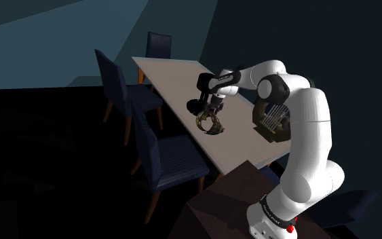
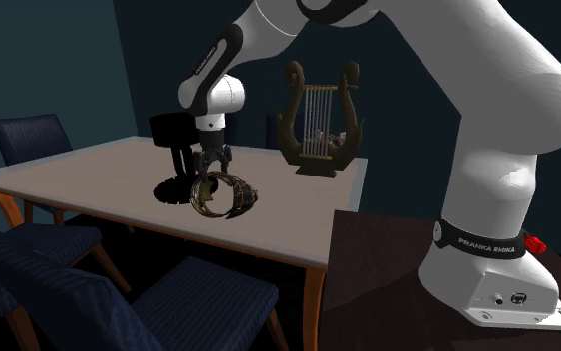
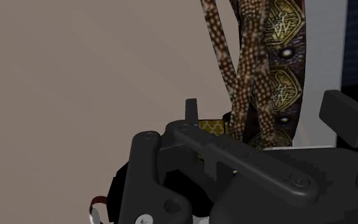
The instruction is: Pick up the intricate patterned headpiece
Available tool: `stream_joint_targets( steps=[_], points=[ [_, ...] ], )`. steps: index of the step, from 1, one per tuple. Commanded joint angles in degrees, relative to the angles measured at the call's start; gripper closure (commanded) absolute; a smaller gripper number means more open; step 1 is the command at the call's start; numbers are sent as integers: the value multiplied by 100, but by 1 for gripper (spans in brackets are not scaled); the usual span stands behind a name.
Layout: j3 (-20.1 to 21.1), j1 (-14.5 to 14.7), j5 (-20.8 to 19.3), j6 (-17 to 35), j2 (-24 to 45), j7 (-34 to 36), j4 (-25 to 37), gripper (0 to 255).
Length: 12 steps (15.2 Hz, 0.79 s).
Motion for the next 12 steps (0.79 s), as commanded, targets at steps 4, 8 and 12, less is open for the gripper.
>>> stream_joint_targets(
  steps=[4, 8, 12],
  points=[
    [7, 0, 8, 48, 44, -1, -2, 255],
    [7, 0, 8, 47, 44, -1, 0, 255],
    [-1, 6, -2, -9, -11, 8, 0, 255]
  ],
)
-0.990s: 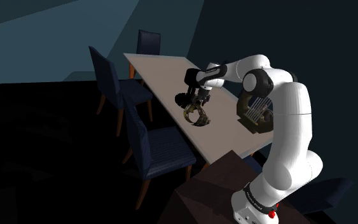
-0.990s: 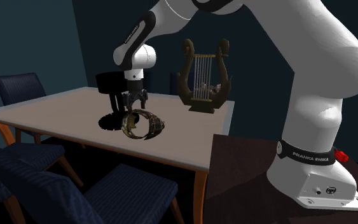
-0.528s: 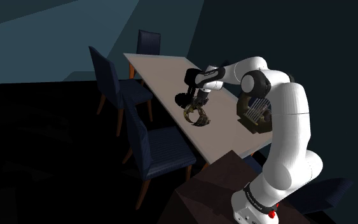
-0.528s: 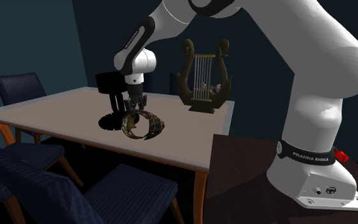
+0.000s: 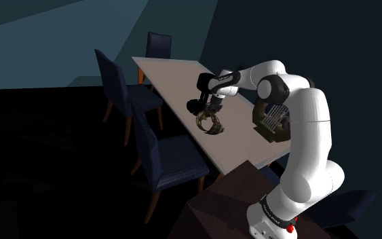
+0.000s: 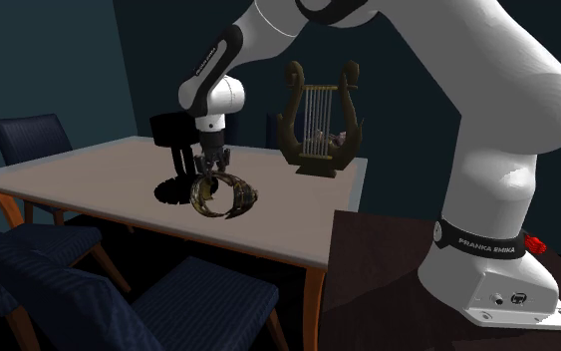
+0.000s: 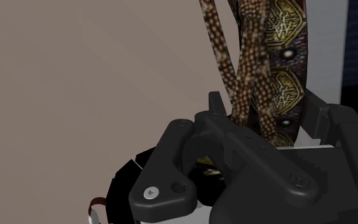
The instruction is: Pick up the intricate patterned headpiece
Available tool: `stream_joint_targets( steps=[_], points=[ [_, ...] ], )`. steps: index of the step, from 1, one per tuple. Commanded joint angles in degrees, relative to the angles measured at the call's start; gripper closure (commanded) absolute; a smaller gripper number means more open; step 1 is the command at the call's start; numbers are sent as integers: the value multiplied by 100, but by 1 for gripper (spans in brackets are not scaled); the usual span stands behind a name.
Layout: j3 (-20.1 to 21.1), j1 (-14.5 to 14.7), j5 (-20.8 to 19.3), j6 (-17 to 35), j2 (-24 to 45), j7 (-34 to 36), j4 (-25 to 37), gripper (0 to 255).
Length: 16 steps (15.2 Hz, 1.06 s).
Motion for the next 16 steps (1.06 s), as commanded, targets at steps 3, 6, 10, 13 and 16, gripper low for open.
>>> stream_joint_targets(
  steps=[3, 6, 10, 13, 16],
  points=[
    [-27, 16, -33, -175, -178, 21, 2, 255],
    [-49, 29, -61, -327, -317, 41, 16, 255],
    [-75, 44, -98, -538, -491, 67, 54, 255],
    [-93, 54, -126, -703, -613, 86, 98, 255],
    [-99, 57, -136, -768, -656, 93, 121, 255]
  ],
)
